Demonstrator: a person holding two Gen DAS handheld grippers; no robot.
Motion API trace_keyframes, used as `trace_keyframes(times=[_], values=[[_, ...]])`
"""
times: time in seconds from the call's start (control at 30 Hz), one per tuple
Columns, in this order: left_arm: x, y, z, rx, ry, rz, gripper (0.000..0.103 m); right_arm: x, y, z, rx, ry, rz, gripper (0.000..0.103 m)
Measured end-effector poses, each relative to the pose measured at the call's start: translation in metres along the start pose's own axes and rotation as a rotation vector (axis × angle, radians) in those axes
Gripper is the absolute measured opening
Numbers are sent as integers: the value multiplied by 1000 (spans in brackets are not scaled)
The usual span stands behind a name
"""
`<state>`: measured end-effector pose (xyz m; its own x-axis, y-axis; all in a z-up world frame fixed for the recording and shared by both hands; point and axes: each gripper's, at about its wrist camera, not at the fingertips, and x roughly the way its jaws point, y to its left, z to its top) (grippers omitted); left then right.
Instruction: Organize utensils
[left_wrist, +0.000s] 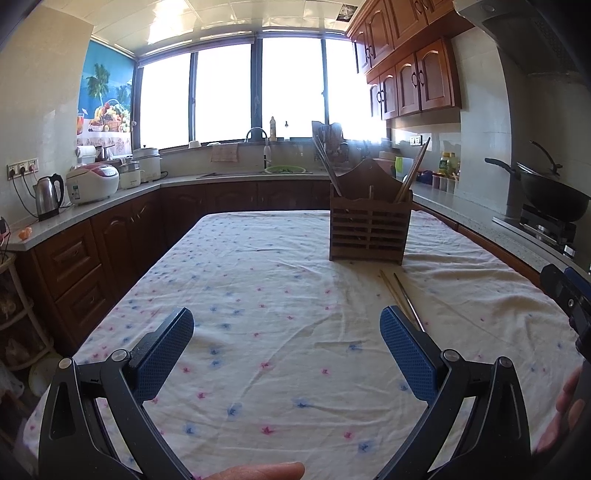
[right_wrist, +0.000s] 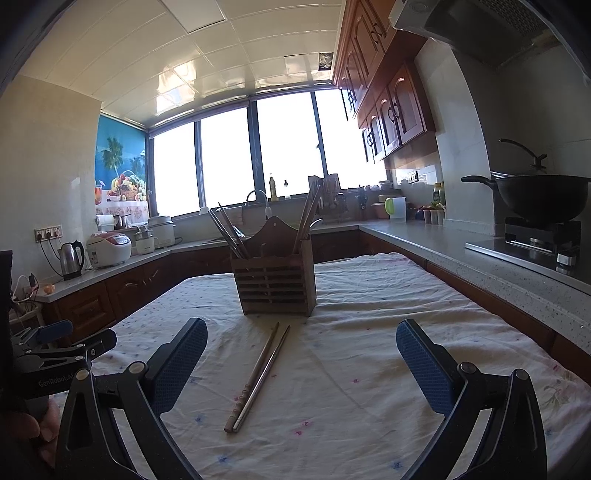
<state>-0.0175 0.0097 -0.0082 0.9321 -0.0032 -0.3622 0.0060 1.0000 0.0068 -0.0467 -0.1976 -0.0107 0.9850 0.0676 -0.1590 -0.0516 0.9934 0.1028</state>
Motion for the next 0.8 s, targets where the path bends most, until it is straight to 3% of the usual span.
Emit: trace_keyframes(times=[0.8], values=[[-1,2,-1,8,1,5,103,0,2,-2,7,7,4,103]])
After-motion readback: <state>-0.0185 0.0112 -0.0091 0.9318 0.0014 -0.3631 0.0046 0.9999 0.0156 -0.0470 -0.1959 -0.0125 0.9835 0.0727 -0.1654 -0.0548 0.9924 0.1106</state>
